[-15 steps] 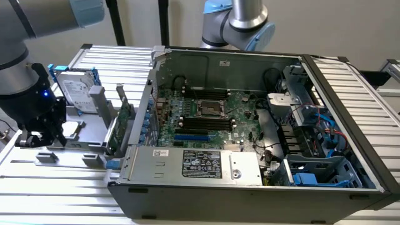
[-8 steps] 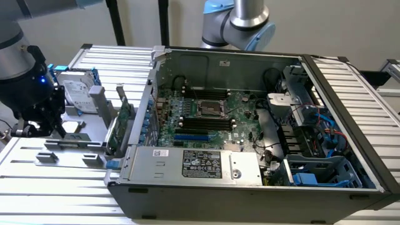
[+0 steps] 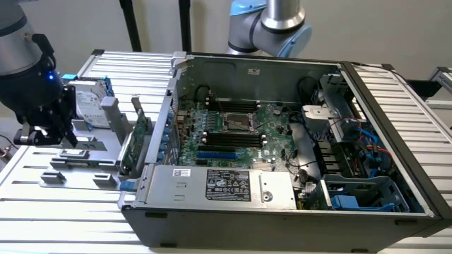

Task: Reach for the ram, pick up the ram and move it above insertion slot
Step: 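Pick up the ram and move it above insertion slot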

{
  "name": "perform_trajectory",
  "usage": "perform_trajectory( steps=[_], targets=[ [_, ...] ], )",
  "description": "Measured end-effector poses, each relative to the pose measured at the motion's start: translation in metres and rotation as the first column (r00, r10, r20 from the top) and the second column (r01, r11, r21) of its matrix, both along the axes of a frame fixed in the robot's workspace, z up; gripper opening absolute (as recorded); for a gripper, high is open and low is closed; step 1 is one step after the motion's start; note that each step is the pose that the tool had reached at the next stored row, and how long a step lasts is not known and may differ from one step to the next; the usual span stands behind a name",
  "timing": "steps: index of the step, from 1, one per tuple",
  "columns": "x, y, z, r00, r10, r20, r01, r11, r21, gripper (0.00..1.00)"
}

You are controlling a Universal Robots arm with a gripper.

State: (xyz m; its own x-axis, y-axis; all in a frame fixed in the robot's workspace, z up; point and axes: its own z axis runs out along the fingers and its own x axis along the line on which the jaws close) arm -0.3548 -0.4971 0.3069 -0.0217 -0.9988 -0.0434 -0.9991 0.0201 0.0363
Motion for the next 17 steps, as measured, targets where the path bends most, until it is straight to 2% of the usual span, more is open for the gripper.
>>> perform_trajectory(
  steps=[17],
  targets=[
    [0.036, 0.0, 0.0604, 0.9997, 0.023, 0.0005, -0.023, 0.9992, 0.031, 0.13]
  ],
)
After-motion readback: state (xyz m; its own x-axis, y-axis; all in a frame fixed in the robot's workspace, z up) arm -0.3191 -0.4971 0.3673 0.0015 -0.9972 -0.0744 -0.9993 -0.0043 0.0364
